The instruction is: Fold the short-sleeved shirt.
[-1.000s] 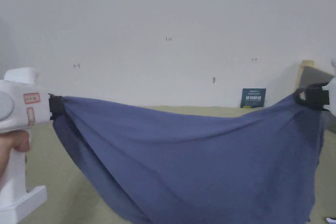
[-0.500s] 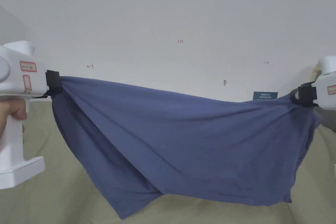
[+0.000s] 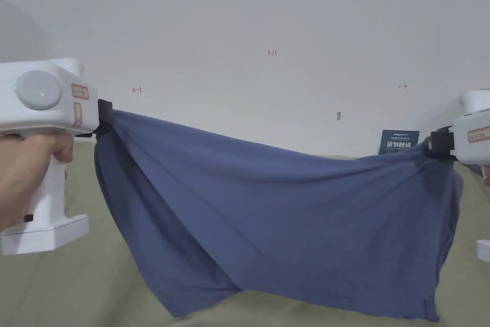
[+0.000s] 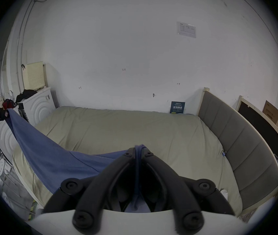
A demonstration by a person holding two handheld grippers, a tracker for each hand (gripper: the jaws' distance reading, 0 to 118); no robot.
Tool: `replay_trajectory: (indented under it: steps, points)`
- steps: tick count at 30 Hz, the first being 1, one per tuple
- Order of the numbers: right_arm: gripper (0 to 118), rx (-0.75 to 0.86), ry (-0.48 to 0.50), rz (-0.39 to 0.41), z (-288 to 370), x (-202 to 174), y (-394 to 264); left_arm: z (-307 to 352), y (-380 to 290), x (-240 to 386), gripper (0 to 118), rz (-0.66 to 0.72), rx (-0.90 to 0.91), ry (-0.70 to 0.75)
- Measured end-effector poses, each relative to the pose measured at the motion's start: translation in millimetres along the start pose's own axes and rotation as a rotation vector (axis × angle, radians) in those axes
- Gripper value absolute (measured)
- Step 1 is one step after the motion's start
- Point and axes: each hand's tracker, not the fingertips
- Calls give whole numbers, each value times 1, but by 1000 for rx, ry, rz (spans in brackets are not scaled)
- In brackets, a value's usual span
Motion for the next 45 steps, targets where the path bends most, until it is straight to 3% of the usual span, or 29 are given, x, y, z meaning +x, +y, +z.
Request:
replay_trajectory:
  steps: [3, 14, 22, 28, 33, 39, 41, 45]
  points:
    - [8, -7, -22, 55, -19, -3, 16, -25, 13, 7, 1, -8, 0, 18]
    - [8, 17, -79, 103, -109, -2, 91, -115, 70, 31, 1, -25, 49, 95]
    - [8, -2, -108, 96, -194, 2, 93, -182, 61, 40, 1, -39, 60, 127]
    - [8, -107, -80, 86, -257, 2, 35, -238, -10, 37, 1, -83, -69, 140]
    - [8, -227, -62, 140, -280, -5, -47, -255, -96, 29, 1, -104, -195, 116]
    - [8, -270, -26, 137, -225, -5, -134, -208, -188, 9, 1, -109, -259, 105]
    - [8, -272, 4, 69, -196, -3, -158, -186, -211, 2, 1, -107, -294, 97]
    - [8, -300, 25, 64, -150, -4, -203, -143, -250, -13, 1, -80, -340, 102]
